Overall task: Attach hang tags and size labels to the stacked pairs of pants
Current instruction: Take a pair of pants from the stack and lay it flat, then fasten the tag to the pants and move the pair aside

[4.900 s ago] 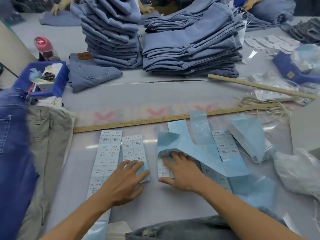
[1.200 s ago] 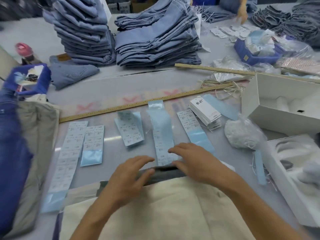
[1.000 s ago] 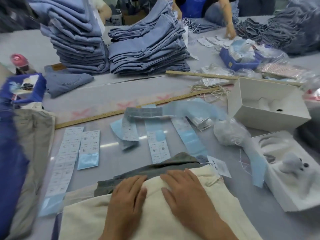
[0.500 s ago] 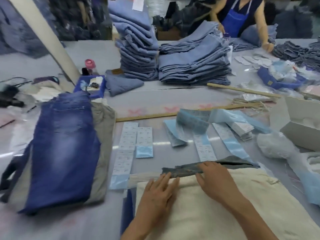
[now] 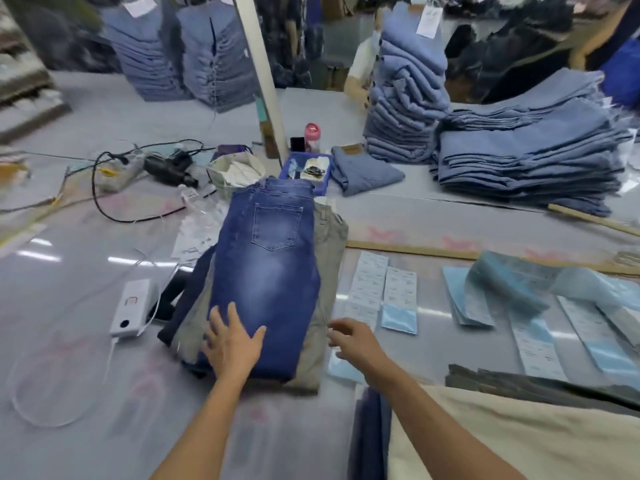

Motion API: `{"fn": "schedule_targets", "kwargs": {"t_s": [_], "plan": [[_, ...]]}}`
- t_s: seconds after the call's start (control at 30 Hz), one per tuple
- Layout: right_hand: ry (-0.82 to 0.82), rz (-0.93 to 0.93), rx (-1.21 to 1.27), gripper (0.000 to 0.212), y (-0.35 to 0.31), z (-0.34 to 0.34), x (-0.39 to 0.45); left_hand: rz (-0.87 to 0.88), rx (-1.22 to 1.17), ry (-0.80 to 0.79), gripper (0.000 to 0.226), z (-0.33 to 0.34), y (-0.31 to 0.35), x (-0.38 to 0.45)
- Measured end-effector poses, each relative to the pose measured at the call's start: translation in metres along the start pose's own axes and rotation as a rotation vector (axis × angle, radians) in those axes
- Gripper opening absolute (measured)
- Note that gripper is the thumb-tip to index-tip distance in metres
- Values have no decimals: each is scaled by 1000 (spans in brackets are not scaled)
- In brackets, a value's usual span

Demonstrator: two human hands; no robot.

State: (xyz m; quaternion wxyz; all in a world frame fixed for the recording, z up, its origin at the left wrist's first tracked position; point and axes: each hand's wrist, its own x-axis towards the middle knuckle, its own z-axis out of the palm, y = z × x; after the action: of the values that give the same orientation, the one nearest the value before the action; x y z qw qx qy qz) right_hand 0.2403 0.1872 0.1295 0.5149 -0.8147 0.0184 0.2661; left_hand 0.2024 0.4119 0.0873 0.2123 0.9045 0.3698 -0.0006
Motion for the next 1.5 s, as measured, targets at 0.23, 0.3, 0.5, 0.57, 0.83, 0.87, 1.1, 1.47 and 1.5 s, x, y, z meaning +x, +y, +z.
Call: {"fn": "schedule_targets", "kwargs": {"t_s": [0.23,0.3,0.5,0.57,0.83,0.87,1.1,1.47,1.5], "plan": [[-192,280,319,20,-13,60,34,-272,-128,81,48,-5,-33,17],[-147,283,437,21,-10,84,36,-280,-165,42,44,-4,-42,27],[17,370,540,38,-23,99,56,-388,-875,-414,38,-32,-47,69],[-22,374,568,36,-29,93,61,-275,-1012,-513,31,-52,-33,66],[-439,338,1009,53,-21,12,43,4,-1296,-686,46,-82,6,-18],[-438,322,986,50,-18,3,36,-7,-1332,-765,45,-76,-2,-28],[-271,193,577,39,5,-38,-33,-189,-1244,-722,63,-25,-18,-28],[207,74,557,24,-16,-129,-83,124,-1039,-557,51,-29,134,-16],[264,48,557,23,-21,-152,-91,206,-1036,-574,50,-37,165,-22]]}}
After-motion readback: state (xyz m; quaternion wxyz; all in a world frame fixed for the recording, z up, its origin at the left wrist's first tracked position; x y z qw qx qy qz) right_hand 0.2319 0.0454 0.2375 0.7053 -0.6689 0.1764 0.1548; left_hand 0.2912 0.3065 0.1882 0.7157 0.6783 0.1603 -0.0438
